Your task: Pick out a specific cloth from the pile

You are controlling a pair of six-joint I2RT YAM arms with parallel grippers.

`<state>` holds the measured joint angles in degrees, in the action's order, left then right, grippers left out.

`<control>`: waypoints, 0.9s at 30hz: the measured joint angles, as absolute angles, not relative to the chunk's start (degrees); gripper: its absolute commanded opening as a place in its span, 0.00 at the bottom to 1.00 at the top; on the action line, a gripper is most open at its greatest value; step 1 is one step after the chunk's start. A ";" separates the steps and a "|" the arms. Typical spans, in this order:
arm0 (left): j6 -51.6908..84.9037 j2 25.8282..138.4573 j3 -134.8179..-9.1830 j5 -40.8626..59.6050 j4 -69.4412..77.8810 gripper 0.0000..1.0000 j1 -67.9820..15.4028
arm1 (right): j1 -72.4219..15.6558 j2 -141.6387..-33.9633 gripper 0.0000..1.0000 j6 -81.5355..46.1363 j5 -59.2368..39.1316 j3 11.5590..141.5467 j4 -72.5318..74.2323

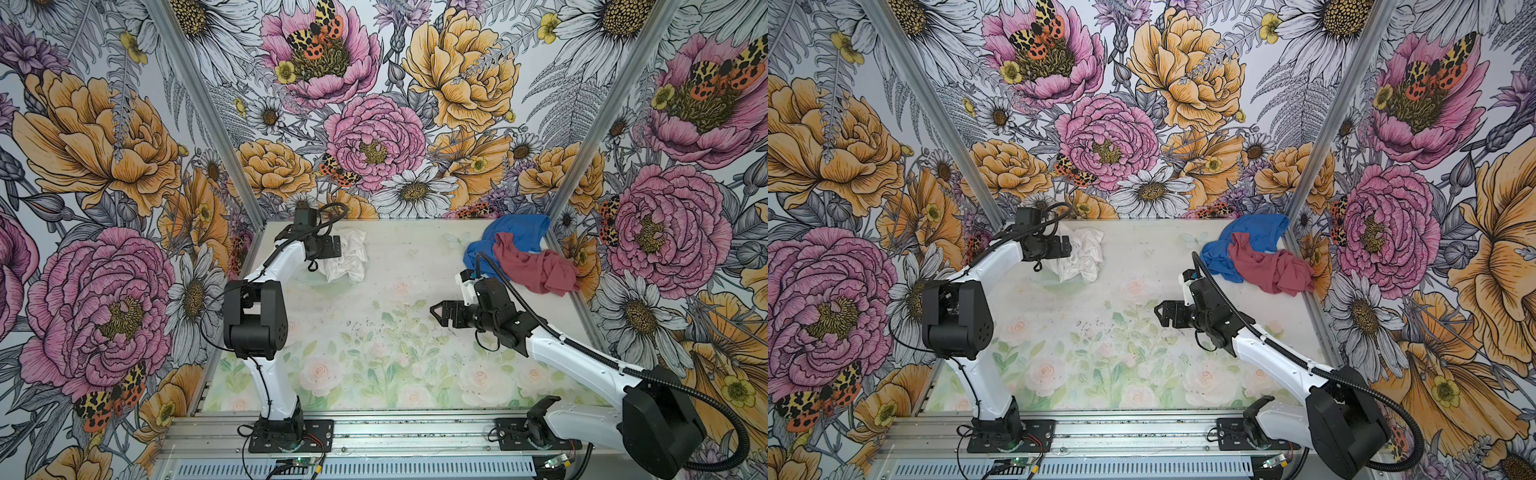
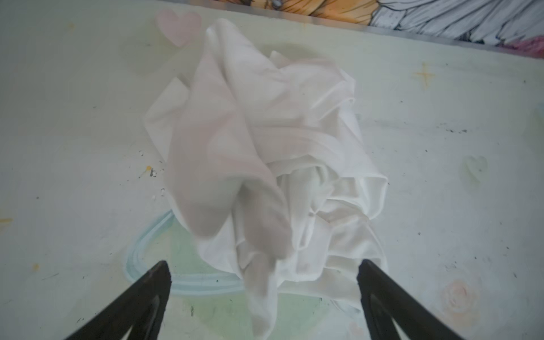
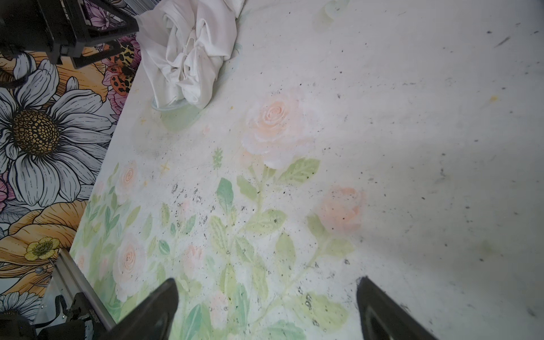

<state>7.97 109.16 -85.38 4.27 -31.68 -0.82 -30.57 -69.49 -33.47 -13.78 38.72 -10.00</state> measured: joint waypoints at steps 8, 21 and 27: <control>20.29 116.38 -85.14 16.32 -21.67 0.99 1.43 | -30.57 -69.56 0.95 -33.43 -13.76 38.72 -10.00; 11.79 136.38 -116.77 -7.64 -43.48 0.99 -14.50 | -30.57 -69.47 0.95 -33.43 -13.74 38.72 -10.00; 8.51 140.70 -122.41 -15.88 -50.19 0.93 -17.02 | -30.57 -69.23 0.95 -33.43 -13.74 38.61 -10.00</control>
